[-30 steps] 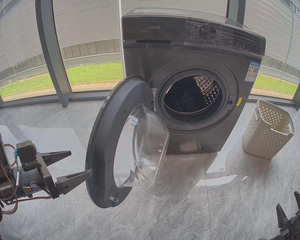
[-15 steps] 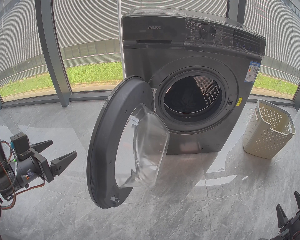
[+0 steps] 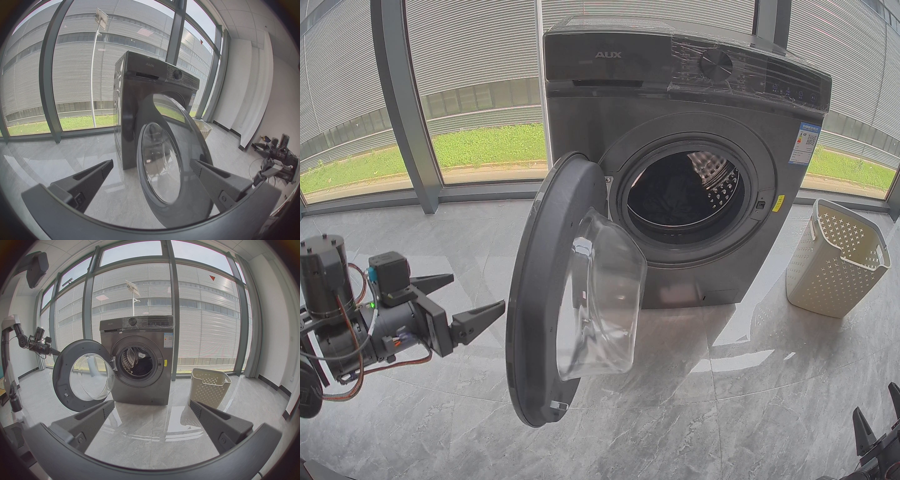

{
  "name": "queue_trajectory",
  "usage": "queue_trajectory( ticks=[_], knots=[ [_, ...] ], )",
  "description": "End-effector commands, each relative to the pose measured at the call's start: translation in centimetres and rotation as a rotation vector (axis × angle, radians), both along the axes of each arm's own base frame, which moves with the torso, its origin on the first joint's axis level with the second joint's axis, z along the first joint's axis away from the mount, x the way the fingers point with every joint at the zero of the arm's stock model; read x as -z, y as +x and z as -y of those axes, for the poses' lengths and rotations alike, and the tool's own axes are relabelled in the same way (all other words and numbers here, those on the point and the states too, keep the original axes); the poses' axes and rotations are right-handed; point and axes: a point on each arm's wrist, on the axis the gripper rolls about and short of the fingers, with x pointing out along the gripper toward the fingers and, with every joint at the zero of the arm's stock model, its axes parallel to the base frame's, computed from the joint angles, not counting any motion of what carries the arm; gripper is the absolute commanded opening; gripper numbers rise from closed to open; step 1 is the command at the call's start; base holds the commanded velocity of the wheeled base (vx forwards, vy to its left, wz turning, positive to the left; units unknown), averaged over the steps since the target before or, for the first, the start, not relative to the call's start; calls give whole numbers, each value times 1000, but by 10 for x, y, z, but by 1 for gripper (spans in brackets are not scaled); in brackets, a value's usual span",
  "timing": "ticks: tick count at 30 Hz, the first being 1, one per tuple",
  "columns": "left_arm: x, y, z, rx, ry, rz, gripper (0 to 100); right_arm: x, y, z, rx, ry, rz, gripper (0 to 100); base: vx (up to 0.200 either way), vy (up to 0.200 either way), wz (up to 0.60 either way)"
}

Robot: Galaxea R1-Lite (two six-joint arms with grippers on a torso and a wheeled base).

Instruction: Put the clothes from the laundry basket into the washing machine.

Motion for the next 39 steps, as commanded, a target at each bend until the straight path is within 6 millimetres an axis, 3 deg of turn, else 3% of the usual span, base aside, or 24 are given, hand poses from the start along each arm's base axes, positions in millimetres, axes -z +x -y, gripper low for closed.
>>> queue_trajectory(
  ticks=[1,9,12,15,19,23,31,34,39],
  knots=[
    [-10,28,24,23,-19,3,100,5,1,0,0,0,-9,100,0,0,0],
    [3,63,48,8,6,-6,100,5,1,0,0,0,-9,100,0,0,0],
    [-4,66,68,61,-38,25,100,5,1,0,0,0,-9,100,0,0,0],
    [-7,56,92,128,-126,-12,100,5,1,0,0,0,-9,100,0,0,0],
    [-1,54,100,139,-138,-45,100,5,1,0,0,0,-9,100,0,0,0],
    [13,67,106,93,-122,-47,100,5,1,0,0,0,-9,100,0,0,0],
    [12,96,131,106,-179,11,100,5,1,0,0,0,-9,100,0,0,0],
    [18,100,153,142,-238,-36,100,5,1,0,0,0,-9,100,0,0,0],
    [14,115,170,149,-315,-29,100,5,1,0,0,0,-9,100,0,0,0]
  ],
)
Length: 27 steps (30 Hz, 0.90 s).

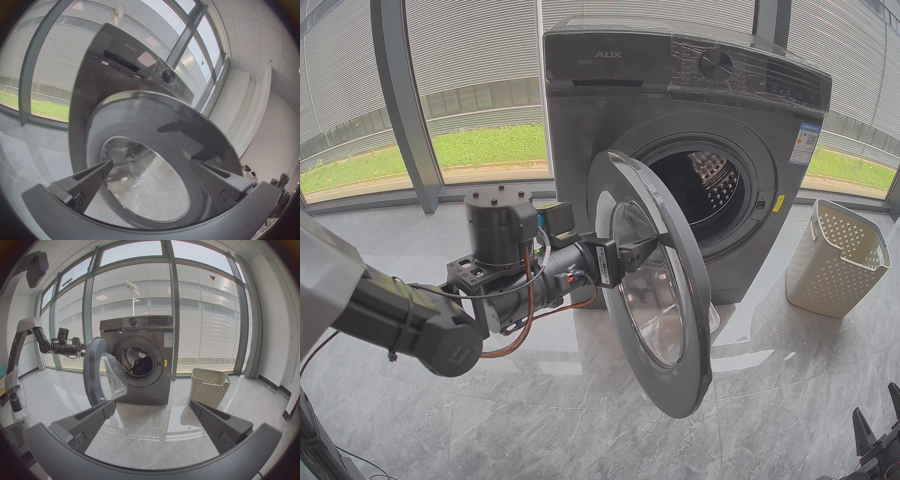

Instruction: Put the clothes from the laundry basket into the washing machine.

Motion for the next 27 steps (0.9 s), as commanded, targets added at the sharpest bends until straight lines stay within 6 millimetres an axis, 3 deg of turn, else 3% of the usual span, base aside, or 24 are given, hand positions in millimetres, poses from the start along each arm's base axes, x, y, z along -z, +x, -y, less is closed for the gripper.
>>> queue_trajectory(
  ticks=[1,6,11,15,16,17,20,22,23,24,25,27],
  knots=[
    [8,19,23,15,-39,-1,100,5,1,0,0,0,-9,100,0,0,0],
    [10,22,26,10,-42,-2,100,5,1,0,0,0,-9,100,0,0,0],
    [26,13,13,-37,4,-45,100,5,1,0,0,0,-9,100,0,0,0],
    [26,-27,-42,-126,116,-45,100,5,1,0,0,0,-9,100,0,0,0],
    [26,-29,-44,-127,119,-45,100,4,1,0,0,0,-7,100,0,0,0],
    [22,-48,-66,-147,161,-20,100,4,1,0,0,0,-7,100,0,0,0],
    [11,-87,-103,-177,175,35,100,5,1,0,0,0,-11,100,0,0,0],
    [8,-98,-112,-189,170,47,100,5,1,0,0,0,-9,100,0,0,0],
    [4,-126,-135,-219,152,75,100,5,1,0,0,0,-9,100,0,0,0],
    [3,-140,-146,-230,146,90,100,5,1,0,0,0,-9,100,0,0,0],
    [3,-140,-146,-230,146,90,100,5,1,0,0,0,-9,100,0,0,0],
    [9,-178,-172,-233,133,124,100,4,1,0,0,0,-7,100,0,0,0]
  ],
)
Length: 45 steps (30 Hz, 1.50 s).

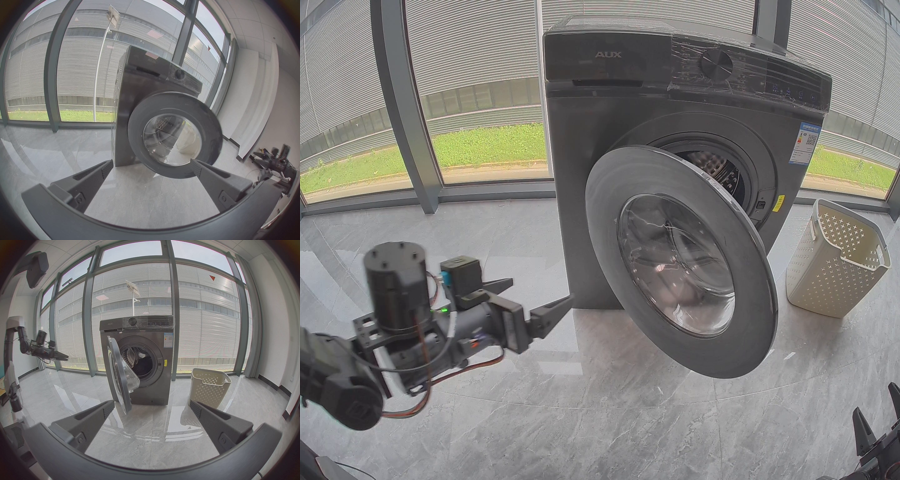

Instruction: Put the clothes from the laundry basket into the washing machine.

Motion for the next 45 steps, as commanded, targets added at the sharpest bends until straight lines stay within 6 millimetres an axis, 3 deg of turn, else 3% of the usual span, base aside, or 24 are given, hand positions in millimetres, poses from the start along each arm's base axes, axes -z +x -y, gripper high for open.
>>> queue_trajectory(
  ticks=[1,10,14,25,37,43,45],
  knots=[
    [-9,-122,-96,-68,-36,175,100,5,1,0,-1,0,-9,100,0,0,0],
    [22,-205,-139,-167,-32,230,100,5,1,0,-1,1,-10,100,0,0,0],
    [41,-227,-147,-205,-31,238,100,5,1,0,1,-2,-11,100,0,0,0],
    [73,-234,-146,-361,-21,270,100,5,0,0,-1,-3,-5,100,0,0,0],
    [85,-240,-145,-596,33,252,100,5,0,0,-1,0,-3,100,0,0,0],
    [86,-240,-145,-610,34,243,100,5,0,0,-1,-3,0,100,0,0,0],
    [86,-240,-146,-618,32,239,100,-7,-2,0,-7,16,64,100,0,0,0]
  ],
)
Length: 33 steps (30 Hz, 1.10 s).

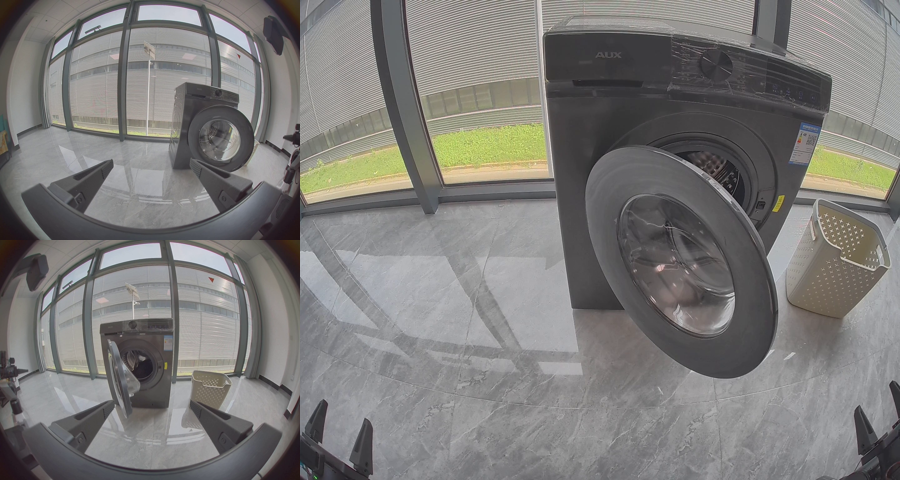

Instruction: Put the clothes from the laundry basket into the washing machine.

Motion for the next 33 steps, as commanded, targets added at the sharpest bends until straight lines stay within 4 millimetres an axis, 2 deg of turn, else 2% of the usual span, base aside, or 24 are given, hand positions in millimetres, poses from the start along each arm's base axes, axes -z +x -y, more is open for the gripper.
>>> queue_trajectory(
  ticks=[1,2,3,4,6,9,10,11,12,13,14,18,21,24,30,33],
  knots=[
    [5,0,0,-11,-3,-1,100,-21,-7,0,-4,28,122,100,0,0,0],
    [5,0,0,-14,-2,-1,100,-21,-7,0,-4,28,122,100,0,0,0],
    [5,0,0,-16,-2,-1,100,-58,-21,0,-9,42,242,100,0,0,0],
    [5,0,0,-17,0,-1,100,-70,-22,0,-21,37,248,100,0,0,0],
    [5,0,0,-11,10,-4,100,-80,-13,0,-74,33,154,100,0,0,0],
    [8,0,0,26,59,-33,100,-80,8,-3,-256,23,-19,100,0,0,0],
    [8,0,0,26,59,-33,100,-80,8,-3,-256,23,-19,100,0,0,0],
    [8,1,1,25,62,-48,100,-83,31,-6,-333,40,-147,100,0,0,0],
    [9,1,1,29,62,-45,100,-85,45,-8,-357,51,-209,100,0,0,0],
    [9,0,1,31,64,-43,100,-85,47,-8,-358,52,-212,100,0,0,0],
    [9,0,1,47,64,-31,100,-88,67,-10,-377,56,-256,100,0,0,0],
    [9,0,1,48,61,-29,100,-87,118,-20,-451,43,-321,100,0,0,0],
    [9,0,1,45,66,-29,100,-83,139,-29,-496,43,-349,100,0,0,0],
    [9,0,1,47,58,-29,100,-78,148,-39,-553,33,-371,100,0,0,0],
    [9,0,1,47,61,-29,100,-70,144,-51,-648,15,-410,100,0,0,0],
    [9,0,1,44,63,-29,100,-73,158,-56,-644,51,-418,100,0,0,0]
  ],
)
